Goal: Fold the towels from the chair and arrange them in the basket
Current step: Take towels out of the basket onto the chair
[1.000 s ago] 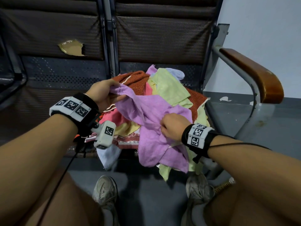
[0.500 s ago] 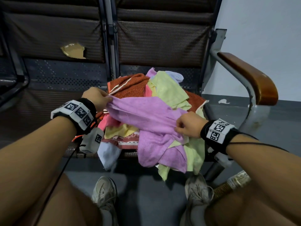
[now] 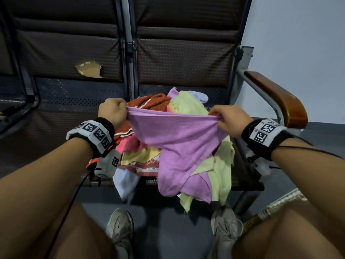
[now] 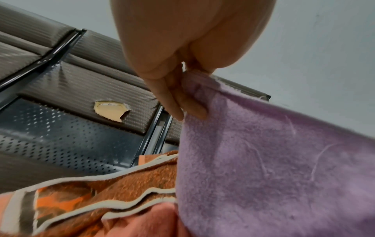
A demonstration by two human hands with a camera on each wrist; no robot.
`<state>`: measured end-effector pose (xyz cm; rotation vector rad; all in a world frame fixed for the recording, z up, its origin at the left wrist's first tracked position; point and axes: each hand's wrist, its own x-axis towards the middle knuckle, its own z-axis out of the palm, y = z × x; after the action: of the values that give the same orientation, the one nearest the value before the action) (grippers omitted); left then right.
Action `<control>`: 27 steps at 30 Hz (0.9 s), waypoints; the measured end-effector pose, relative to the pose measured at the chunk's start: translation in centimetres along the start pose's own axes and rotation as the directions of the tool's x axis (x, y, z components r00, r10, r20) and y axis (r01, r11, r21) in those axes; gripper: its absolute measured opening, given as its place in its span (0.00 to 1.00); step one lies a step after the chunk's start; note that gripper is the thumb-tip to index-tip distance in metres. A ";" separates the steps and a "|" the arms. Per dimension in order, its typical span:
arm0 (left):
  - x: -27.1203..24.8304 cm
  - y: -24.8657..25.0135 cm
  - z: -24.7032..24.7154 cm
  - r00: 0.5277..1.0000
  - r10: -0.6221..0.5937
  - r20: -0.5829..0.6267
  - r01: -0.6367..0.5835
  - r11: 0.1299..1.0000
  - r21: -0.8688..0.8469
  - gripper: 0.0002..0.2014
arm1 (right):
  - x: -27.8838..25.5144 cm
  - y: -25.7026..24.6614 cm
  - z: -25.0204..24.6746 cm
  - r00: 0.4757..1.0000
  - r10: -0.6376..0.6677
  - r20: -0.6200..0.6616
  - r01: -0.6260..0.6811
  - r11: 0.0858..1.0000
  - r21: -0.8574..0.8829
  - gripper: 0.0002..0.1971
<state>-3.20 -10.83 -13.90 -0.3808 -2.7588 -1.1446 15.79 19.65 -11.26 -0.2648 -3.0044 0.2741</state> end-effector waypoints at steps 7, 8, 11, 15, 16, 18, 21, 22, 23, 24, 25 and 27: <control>-0.1 5.6 -4.0 0.999 0.009 0.044 0.013 0.878 -0.479 0.12 | 0.9 -0.8 -7.2 0.977 0.126 -0.173 -0.094 0.978 0.184 0.10; -0.5 6.8 -4.8 0.995 -0.061 0.085 0.100 0.772 -0.628 0.11 | 0.8 -0.9 -8.2 0.973 0.124 -0.193 -0.083 0.975 0.207 0.09; -0.5 8.9 -6.7 0.964 -0.015 0.267 0.209 0.663 -0.719 0.10 | 0.5 -1.0 -10.6 0.968 0.111 -0.227 -0.065 0.977 0.201 0.19; -0.2 10.7 -9.1 0.935 0.216 0.280 0.020 0.758 -0.652 0.11 | -0.1 -0.6 -13.0 0.965 0.047 -0.258 0.005 0.980 0.197 0.26; 0.0 11.0 -9.6 0.920 0.271 0.283 -0.027 0.765 -0.643 0.11 | -0.2 -0.5 -13.6 0.958 0.029 -0.286 0.040 0.972 0.231 0.25; 0.0 11.5 -10.5 0.899 0.334 0.284 -0.100 0.786 -0.610 0.07 | -0.5 -0.3 -14.7 0.942 0.027 -0.336 0.071 0.958 0.278 0.24; 0.3 12.2 -11.2 0.911 0.341 0.232 -0.155 0.804 -0.574 0.11 | -0.7 -0.4 -16.0 0.935 0.092 -0.343 0.038 0.935 0.353 0.25; 0.4 12.4 -11.1 0.929 0.311 0.203 -0.143 0.803 -0.578 0.10 | -0.7 -0.6 -16.4 0.937 0.109 -0.332 0.027 0.925 0.380 0.26; 0.5 12.7 -11.0 0.950 0.263 0.166 -0.118 0.797 -0.592 0.11 | -0.8 -0.8 -16.7 0.941 0.130 -0.313 0.009 0.914 0.406 0.27; 0.7 13.0 -10.8 0.970 0.208 0.124 -0.094 0.794 -0.600 0.14 | -0.7 -1.1 -16.9 0.944 0.159 -0.288 -0.018 0.899 0.438 0.28; 1.1 13.3 -10.6 0.986 0.151 0.077 -0.077 0.804 -0.590 0.18 | -0.6 -1.4 -17.0 0.946 0.199 -0.256 -0.054 0.875 0.481 0.29; 1.5 14.1 -10.2 0.998 0.058 -0.017 -0.057 0.823 -0.565 0.23 | -0.2 -2.3 -16.9 0.939 0.286 -0.192 -0.117 0.790 0.602 0.27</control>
<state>-0.47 -8.18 3.17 -0.5142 -2.3252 -1.9372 17.73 20.27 5.64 -0.5114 -2.4571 1.0626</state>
